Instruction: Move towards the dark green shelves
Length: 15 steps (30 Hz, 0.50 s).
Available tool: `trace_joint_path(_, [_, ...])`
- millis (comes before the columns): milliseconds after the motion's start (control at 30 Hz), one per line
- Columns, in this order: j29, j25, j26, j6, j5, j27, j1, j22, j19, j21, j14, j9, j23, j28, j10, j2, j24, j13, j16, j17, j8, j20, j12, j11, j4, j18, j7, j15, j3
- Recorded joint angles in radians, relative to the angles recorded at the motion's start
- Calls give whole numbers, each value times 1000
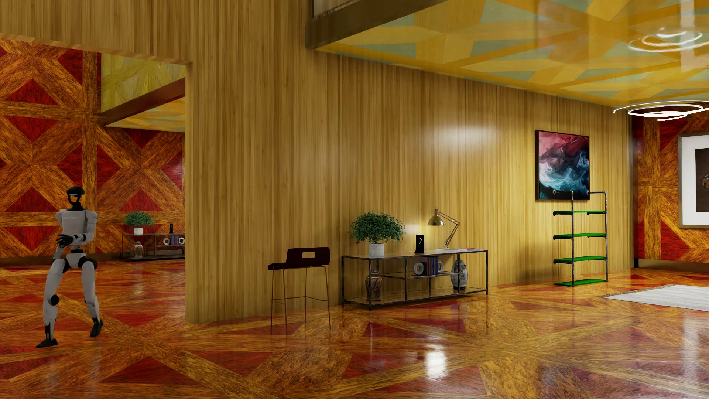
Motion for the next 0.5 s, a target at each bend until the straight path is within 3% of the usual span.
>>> trace_joint_path(33, [-38, 31, 22, 14, -6, -5, -12, 33, -75, -41, 98, -1, -39, -16, 103, 11, 208, -3, 67, 35, -32, -59, -2, 71, 34, -8, 6, 17, -8])
trace_joint_path(67, [-79, 76, 31, 31, -12, -15, -61, 71, -93, -74, 190, 2, -65, -31, 273, 11, 461, -16, 117, 65, -59, -111, 4, 163, 70, -39, 19, -54, -14])
trace_joint_path(100, [-104, 109, 38, 50, -13, -10, -144, 128, -89, -88, 279, 6, -65, -81, 488, 27, 752, -48, 165, 85, -84, -165, 21, 220, 136, -154, 45, -124, -16])
trace_joint_path(133, [-112, 102, 22, 72, -10, 12, -246, 185, -84, -72, 370, 10, -42, -132, 686, 60, 983, -97, 178, 84, -105, -202, 47, 247, 196, -170, 41, -183, -11])
trace_joint_path(167, [-100, 72, 0, 94, -3, 42, -353, 236, -75, -39, 342, 13, -3, -158, 835, 105, 1082, -161, 152, 67, -119, -186, 95, 249, 255, -121, 40, -225, -2])
trace_joint_path(200, [-71, 35, 7, 113, 5, 69, -461, 288, -65, 1, 273, 15, 36, -176, 934, 155, 1057, -234, 100, 45, -120, -119, 159, 235, 292, -112, 34, -256, 13])
trace_joint_path(233, [-38, -2, 35, 128, 14, 74, -560, 345, -54, 50, 247, 16, 61, -171, 979, 208, 935, -309, 36, 26, -113, -16, 225, 206, 323, -90, 37, -278, 33])
trace_joint_path(300, [-9, -32, 136, 145, 38, 26, -739, 498, -35, 140, 238, 17, 59, -172, 931, 313, 660, -453, -35, 6, -89, 188, 342, 131, 366, -65, 54, -312, 78])
trace_joint_path(333, [-17, -43, 194, 150, 49, -8, -809, 570, -26, 188, 219, 16, 47, -177, 840, 360, 580, -525, -44, -2, -73, 247, 399, 96, 392, -50, 77, -331, 98])
trace_joint_path(367, [-29, -46, 228, 153, 57, -39, -863, 637, -16, 234, 215, 16, 26, -189, 704, 403, 577, -594, -32, -13, -57, 244, 466, 66, 420, -37, 114, -352, 114])
trace_joint_path(400, [-64, -37, 239, 156, 68, -78, -890, 687, -7, 273, 216, 16, -3, -200, 522, 443, 635, -659, -8, -21, -45, 187, 542, 39, 450, -26, 172, -372, 125])
trace_joint_path(467, [-173, -2, 169, 162, 85, -142, -885, 724, 15, 321, 270, 16, -62, -223, 32, 536, 777, -758, 26, -41, -36, 53, 699, -33, 426, -75, 264, -409, 137])
trace_joint_path(500, [-211, 18, 116, 161, 91, -159, -896, 725, 29, 331, 245, 17, -94, -238, -170, 590, 811, -782, 30, -51, -42, 35, 763, -71, 374, -121, 216, -424, 143])
